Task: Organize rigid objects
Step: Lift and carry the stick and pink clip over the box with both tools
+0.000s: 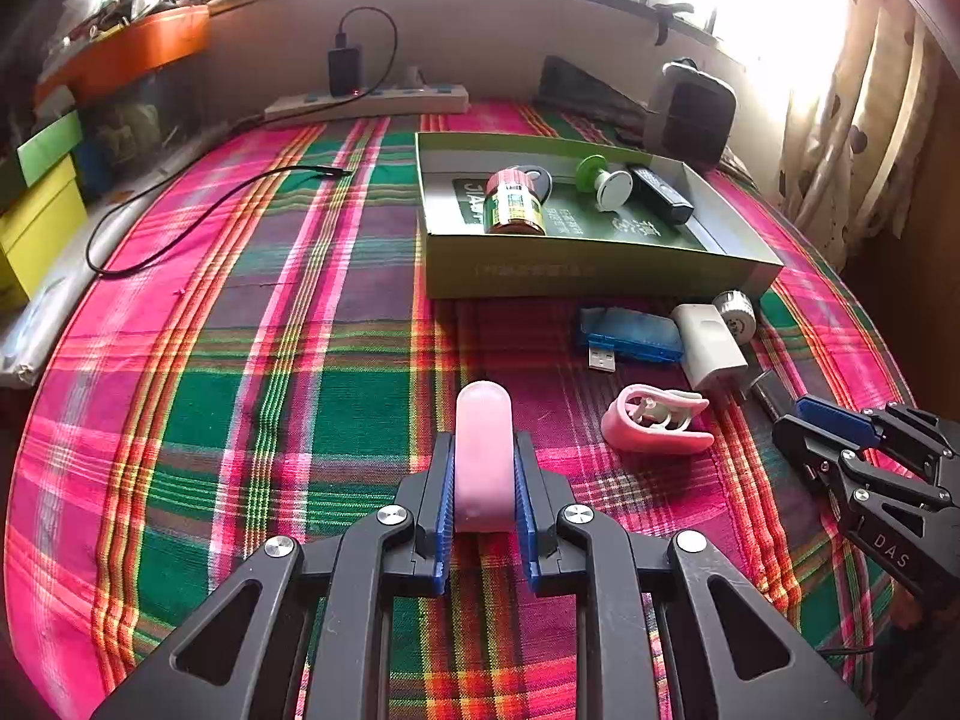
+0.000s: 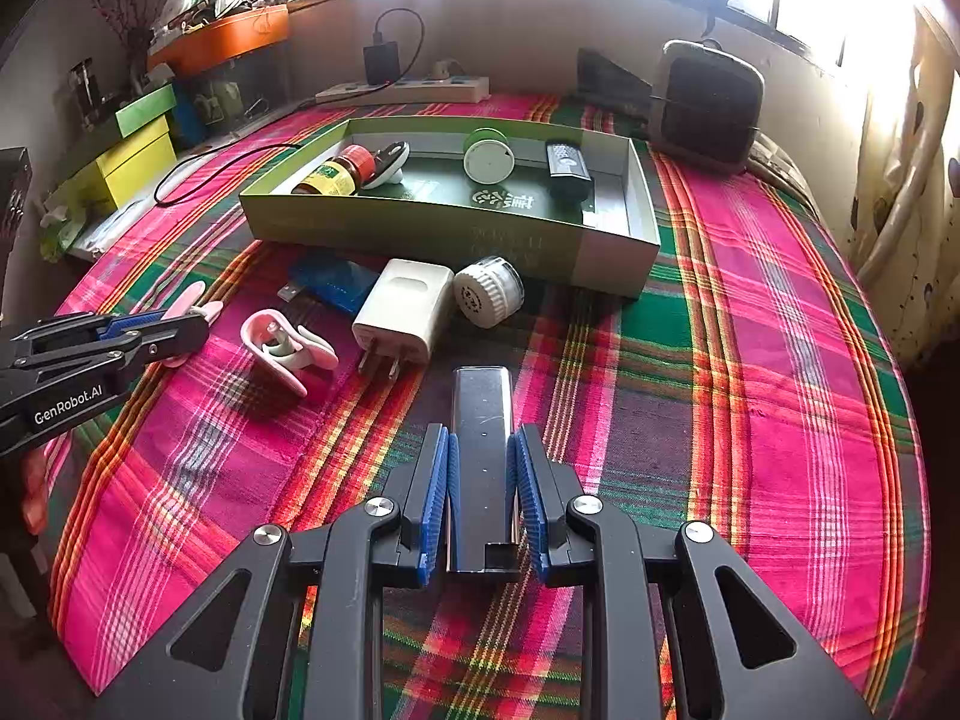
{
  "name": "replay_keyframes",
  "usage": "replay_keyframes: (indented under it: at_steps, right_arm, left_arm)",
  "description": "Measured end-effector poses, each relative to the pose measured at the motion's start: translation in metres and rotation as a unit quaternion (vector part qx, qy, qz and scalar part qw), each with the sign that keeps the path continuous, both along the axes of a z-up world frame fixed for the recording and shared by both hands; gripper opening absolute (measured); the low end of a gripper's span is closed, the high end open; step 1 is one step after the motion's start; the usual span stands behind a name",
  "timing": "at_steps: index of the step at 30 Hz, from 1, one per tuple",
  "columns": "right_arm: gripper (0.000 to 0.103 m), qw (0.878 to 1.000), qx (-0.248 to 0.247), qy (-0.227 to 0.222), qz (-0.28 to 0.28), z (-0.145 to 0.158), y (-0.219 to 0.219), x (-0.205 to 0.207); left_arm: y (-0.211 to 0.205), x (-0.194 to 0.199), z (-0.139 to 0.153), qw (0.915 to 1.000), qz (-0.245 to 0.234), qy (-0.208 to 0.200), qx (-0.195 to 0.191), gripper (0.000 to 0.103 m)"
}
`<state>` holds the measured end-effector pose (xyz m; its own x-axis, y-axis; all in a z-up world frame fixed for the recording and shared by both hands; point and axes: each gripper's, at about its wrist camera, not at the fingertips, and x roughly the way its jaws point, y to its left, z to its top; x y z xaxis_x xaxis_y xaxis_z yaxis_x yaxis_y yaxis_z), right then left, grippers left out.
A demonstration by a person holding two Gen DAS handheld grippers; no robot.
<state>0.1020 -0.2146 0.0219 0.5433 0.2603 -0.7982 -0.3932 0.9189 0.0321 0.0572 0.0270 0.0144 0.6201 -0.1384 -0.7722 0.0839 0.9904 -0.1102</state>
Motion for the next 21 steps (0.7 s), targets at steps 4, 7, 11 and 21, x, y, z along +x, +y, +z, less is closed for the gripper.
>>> replay_keyframes:
  at_steps: [4, 7, 11, 21]
  right_arm:
    - [0.024, 1.0, 0.001, 0.0, -0.001, 0.0, -0.0002, 0.0003]
    - [0.024, 1.0, 0.002, 0.001, -0.004, -0.0003, -0.0006, 0.0004]
    - [0.024, 1.0, 0.005, 0.003, -0.007, -0.0002, -0.0014, 0.0009]
    - [0.024, 1.0, 0.013, -0.001, -0.012, 0.0025, -0.0039, 0.0018]
  left_arm:
    - [-0.0007, -0.0005, 0.0, 1.0, -0.001, -0.004, 0.003, 0.017]
    - [-0.0009, -0.0003, 0.0001, 1.0, -0.001, -0.006, 0.002, 0.017]
    - [-0.0008, -0.0008, -0.0001, 1.0, -0.001, -0.006, 0.003, 0.017]
    - [-0.0009, -0.0029, 0.0058, 0.9999, -0.002, -0.016, 0.001, 0.017]
